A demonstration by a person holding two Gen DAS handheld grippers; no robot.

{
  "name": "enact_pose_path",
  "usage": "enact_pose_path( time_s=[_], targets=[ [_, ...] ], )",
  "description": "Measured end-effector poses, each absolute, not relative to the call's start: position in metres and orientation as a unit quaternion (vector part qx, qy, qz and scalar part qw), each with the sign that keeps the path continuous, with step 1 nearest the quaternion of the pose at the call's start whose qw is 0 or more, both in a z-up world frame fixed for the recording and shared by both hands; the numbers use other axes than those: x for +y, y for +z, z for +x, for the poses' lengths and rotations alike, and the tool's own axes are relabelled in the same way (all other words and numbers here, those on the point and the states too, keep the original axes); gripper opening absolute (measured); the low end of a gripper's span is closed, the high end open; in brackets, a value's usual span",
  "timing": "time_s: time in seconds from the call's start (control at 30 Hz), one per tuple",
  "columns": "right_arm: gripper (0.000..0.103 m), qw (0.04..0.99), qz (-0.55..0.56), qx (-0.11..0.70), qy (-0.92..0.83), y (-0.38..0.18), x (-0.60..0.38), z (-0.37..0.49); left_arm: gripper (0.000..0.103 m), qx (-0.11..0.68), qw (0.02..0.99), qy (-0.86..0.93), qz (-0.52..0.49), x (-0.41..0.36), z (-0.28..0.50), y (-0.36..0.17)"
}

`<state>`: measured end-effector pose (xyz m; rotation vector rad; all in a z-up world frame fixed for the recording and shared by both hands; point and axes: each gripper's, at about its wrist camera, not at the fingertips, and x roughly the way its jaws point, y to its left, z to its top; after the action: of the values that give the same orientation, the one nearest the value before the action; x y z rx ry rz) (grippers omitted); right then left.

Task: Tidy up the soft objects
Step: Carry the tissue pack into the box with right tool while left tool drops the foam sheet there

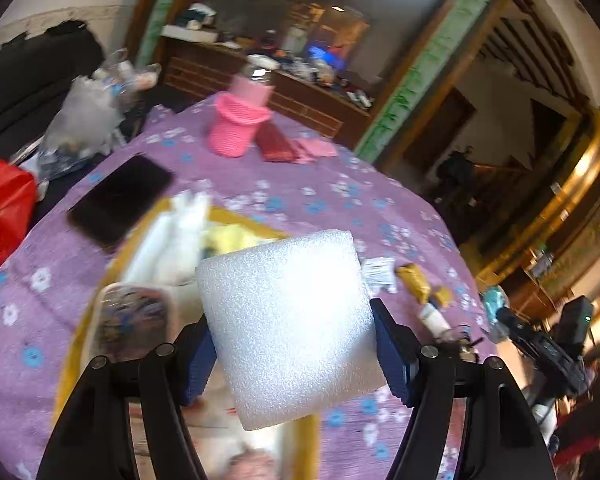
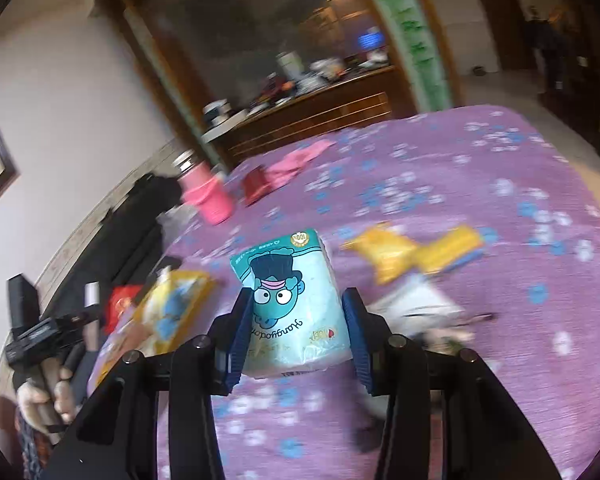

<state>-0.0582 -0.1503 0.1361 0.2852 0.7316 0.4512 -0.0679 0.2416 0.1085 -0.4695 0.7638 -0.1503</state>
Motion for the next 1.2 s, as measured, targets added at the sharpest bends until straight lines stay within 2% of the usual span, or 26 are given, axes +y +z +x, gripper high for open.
enact_pose_path(
  time_s=[0.43, 0.53, 0.67, 1.07, 1.2],
  targets=[
    [0.043, 0.85, 0.072, 0.409, 0.324, 0.123, 0.012, -0.057, 0.075, 0.406, 0.883, -0.047, -0.233, 0.269, -0.071, 0.065],
    [0.043, 0.84, 0.056, 0.42, 0.34, 0.118, 0.045, -0.053, 0.079, 0.406, 0.888, -0.036, -0.215, 0.266, -0.074, 0.064],
    [0.043, 0.829, 0.037, 0.436, 0.349, 0.111, 0.077, -0.043, 0.091, 0.407, 0.887, -0.056, -0.212, 0.264, -0.083, 0.066],
    [0.044, 0.819, -0.031, 0.46, 0.341, 0.088, 0.157, -0.016, 0.092, 0.389, 0.892, -0.071, -0.217, 0.276, -0.132, 0.071],
    [0.047, 0.822, -0.06, 0.464, 0.326, 0.076, 0.175, -0.011, 0.093, 0.381, 0.9, -0.053, -0.205, 0.277, -0.141, 0.072]
  ],
)
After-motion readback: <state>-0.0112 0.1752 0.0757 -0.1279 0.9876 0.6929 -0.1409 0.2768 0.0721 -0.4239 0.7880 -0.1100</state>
